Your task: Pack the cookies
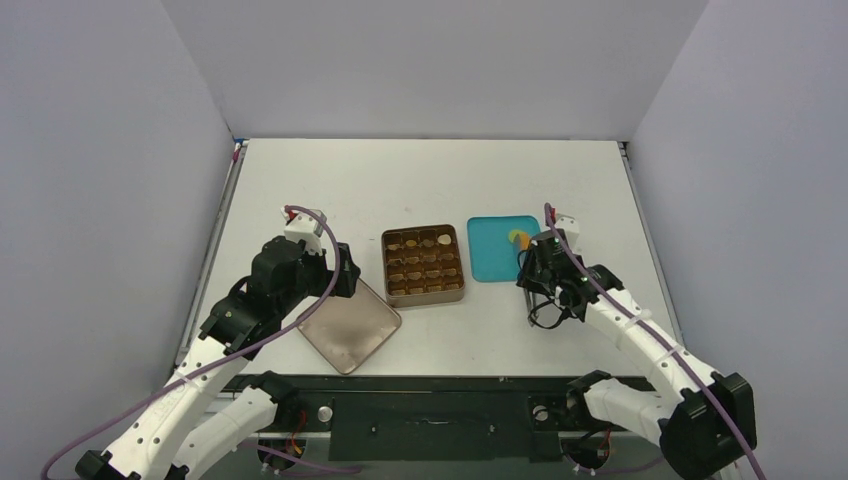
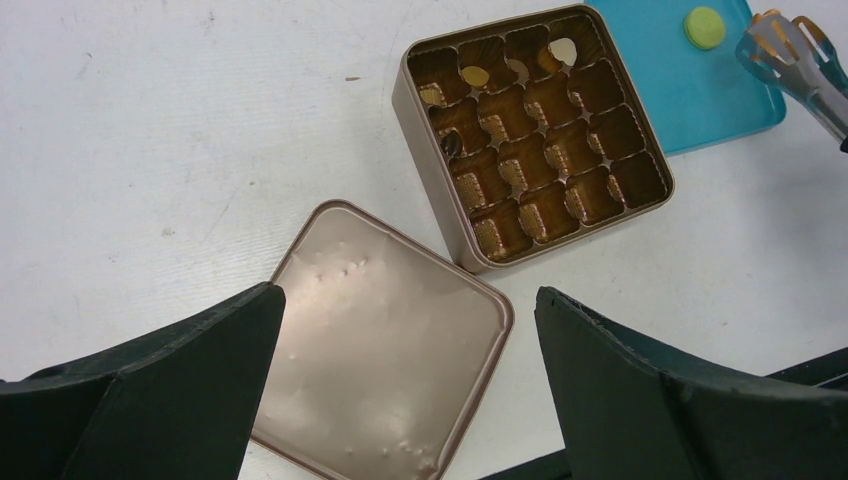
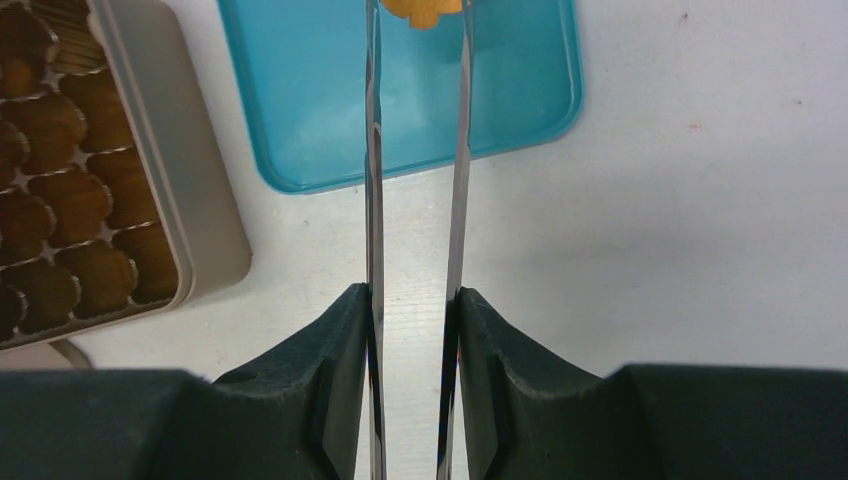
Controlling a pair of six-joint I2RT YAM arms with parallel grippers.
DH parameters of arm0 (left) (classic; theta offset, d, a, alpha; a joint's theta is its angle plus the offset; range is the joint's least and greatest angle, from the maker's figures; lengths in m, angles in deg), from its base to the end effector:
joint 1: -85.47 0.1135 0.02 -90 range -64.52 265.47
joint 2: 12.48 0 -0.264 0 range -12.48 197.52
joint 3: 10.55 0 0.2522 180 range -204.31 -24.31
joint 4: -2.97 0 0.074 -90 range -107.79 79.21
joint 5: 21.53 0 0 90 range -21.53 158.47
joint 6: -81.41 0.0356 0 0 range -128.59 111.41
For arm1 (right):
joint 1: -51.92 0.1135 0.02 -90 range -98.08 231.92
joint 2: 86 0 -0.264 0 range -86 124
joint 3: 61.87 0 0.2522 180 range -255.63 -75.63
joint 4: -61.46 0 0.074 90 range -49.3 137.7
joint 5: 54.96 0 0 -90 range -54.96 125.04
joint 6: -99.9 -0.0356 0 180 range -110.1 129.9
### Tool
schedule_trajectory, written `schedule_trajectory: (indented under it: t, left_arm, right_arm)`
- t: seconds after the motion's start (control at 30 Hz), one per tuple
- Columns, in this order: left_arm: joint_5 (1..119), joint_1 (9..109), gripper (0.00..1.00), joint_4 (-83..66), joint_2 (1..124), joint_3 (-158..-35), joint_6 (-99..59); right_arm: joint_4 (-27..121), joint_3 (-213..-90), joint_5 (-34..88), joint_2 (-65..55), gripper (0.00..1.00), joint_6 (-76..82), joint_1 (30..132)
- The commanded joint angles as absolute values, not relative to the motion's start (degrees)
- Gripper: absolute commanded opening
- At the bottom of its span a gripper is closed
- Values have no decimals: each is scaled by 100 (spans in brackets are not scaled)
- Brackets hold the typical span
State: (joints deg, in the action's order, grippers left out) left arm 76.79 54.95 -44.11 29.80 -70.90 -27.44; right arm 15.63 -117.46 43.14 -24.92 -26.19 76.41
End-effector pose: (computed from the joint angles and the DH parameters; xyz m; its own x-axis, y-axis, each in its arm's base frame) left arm 0.1404 -0.0768 0.3164 -0.5225 -0.0631 -0.8503 0.2374 0.9471 -0.2161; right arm 0.1947 0.0832 0.2352 -0.7686 0.2907 -0.5698 0.1516 0.9482 0.2793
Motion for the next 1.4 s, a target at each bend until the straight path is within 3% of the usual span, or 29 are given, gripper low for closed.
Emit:
schedule_trajectory:
  t: [0.0, 0.43, 0.9, 1.37]
  left_arm:
    - [7678, 5524, 97, -4283, 2924, -7162, -2755]
    - [7684, 5524, 96, -4285, 2892, -7158, -2759]
    - [7687, 5524, 97, -4286, 2899, -7160, -2759]
    - [7674, 5524, 97, -4286, 2888, -7160, -2757]
  right_arm:
    - [1149, -12325, 4353, -2808, 17, -2424, 7907]
    - [391, -13512, 4192, -2408, 17, -1941, 8920]
    - [240, -14732, 3885, -958, 19, -1460, 10056]
    - [282, -15289, 4067, -67, 21, -1413, 10322]
